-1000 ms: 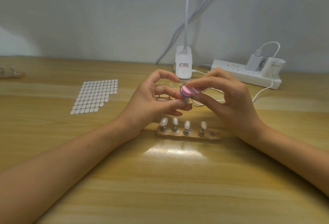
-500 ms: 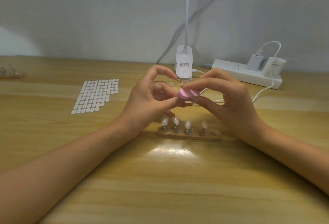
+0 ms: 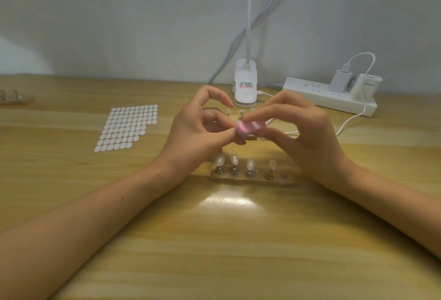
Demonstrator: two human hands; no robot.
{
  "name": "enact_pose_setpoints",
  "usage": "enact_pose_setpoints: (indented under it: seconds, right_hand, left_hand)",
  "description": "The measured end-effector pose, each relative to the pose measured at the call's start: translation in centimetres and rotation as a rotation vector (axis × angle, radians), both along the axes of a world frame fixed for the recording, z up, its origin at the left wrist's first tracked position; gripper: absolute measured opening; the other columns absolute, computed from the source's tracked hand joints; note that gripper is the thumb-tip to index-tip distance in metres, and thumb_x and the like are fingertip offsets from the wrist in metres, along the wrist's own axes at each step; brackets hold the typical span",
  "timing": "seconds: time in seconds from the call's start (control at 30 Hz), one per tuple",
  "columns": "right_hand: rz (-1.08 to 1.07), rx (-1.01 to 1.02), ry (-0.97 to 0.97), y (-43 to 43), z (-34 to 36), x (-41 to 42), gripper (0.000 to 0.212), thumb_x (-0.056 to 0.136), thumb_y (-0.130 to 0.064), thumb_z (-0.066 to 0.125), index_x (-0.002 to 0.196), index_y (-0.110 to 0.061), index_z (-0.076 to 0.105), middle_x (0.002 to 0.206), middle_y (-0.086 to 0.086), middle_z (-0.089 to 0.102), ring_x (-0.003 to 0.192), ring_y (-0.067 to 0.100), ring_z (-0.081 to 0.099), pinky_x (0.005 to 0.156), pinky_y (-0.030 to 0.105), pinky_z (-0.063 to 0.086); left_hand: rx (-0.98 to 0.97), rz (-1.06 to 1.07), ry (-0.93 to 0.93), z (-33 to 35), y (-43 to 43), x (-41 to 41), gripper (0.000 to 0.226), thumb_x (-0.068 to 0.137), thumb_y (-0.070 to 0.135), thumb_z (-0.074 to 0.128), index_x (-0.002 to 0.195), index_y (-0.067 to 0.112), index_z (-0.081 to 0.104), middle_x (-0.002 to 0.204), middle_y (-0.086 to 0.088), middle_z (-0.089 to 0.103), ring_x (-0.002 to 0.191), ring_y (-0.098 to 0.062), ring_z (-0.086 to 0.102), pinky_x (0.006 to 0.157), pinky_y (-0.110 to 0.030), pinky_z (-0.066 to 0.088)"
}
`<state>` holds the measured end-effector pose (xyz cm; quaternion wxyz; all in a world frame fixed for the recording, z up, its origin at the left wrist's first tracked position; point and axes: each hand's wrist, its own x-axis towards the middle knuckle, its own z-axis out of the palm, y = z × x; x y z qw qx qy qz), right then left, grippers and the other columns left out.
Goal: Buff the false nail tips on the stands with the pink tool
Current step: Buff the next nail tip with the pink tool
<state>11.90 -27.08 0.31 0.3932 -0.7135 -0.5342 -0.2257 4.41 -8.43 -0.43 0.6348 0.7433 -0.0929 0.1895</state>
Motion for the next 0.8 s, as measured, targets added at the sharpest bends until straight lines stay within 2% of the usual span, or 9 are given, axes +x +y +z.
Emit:
enact_pose_setpoints:
  seconds: [0.07,0.2,0.3,0.43,0.53,0.67,0.8]
  right_hand:
    - [-0.038,0.011,0.018,-0.12,0.14,0.14,0.022,0.085,-0.016,0.072,0.107,-0.015,0.072,0.092,0.011,0.065,0.085,0.018,0.061,0.075,0.032,0.052]
    - [0.04,-0.003,-0.01,0.15,-0.06,-0.27,0.022,0.086,-0.02,0.071,0.107,-0.014,0.072,0.09,0.014,0.064,0.084,0.023,0.063,0.075,0.033,0.052]
    - [-0.04,0.025,0.03,-0.15,0.18,0.16,0.023,0.086,-0.018,0.07,0.108,-0.013,0.072,0.092,0.013,0.065,0.085,0.022,0.063,0.075,0.035,0.052]
    - [0.046,-0.004,0.002,0.23,-0.14,-0.29,0.022,0.085,-0.016,0.073,0.107,-0.011,0.074,0.091,0.012,0.063,0.084,0.021,0.063,0.076,0.031,0.053]
    - [-0.036,0.033,0.054,-0.16,0.12,0.32,0.021,0.086,-0.011,0.072,0.108,-0.011,0.073,0.093,0.011,0.064,0.085,0.013,0.062,0.077,0.03,0.053]
    - [0.042,0.002,0.018,0.13,-0.17,-0.21,0.023,0.087,-0.018,0.071,0.109,-0.015,0.072,0.091,0.012,0.064,0.085,0.021,0.063,0.076,0.031,0.052]
    - [-0.025,0.041,0.08,-0.07,0.08,0.24,0.022,0.087,-0.013,0.071,0.109,-0.013,0.071,0.092,0.014,0.065,0.086,0.019,0.063,0.077,0.033,0.054]
  left_hand:
    - [0.015,0.003,0.004,0.0,0.06,0.0,0.039,0.082,0.008,0.081,0.106,0.017,0.052,0.077,-0.006,0.077,0.075,-0.021,0.077,0.061,-0.022,0.055]
    - [0.001,-0.02,-0.009,-0.15,0.05,0.06,0.04,0.08,0.005,0.082,0.105,0.016,0.053,0.078,-0.009,0.077,0.075,-0.024,0.077,0.068,-0.028,0.06]
    - [-0.018,-0.012,-0.001,-0.2,0.15,0.05,0.039,0.081,0.004,0.081,0.105,0.015,0.052,0.078,-0.01,0.077,0.077,-0.026,0.077,0.075,-0.039,0.063]
    - [-0.008,-0.002,0.002,-0.08,0.09,0.09,0.041,0.078,0.006,0.084,0.103,0.015,0.052,0.077,-0.008,0.077,0.076,-0.023,0.077,0.073,-0.035,0.062]
    - [-0.044,-0.003,0.012,-0.08,0.11,0.05,0.039,0.08,0.002,0.081,0.104,0.011,0.052,0.078,-0.01,0.077,0.076,-0.026,0.077,0.072,-0.035,0.062]
    - [-0.012,-0.008,-0.004,0.02,0.0,-0.06,0.039,0.079,0.003,0.082,0.102,0.014,0.053,0.077,-0.008,0.077,0.076,-0.025,0.077,0.07,-0.028,0.06]
    - [-0.026,-0.017,-0.015,0.08,-0.07,-0.15,0.039,0.077,0.008,0.082,0.103,0.012,0.053,0.08,-0.011,0.077,0.079,-0.024,0.077,0.073,-0.032,0.061]
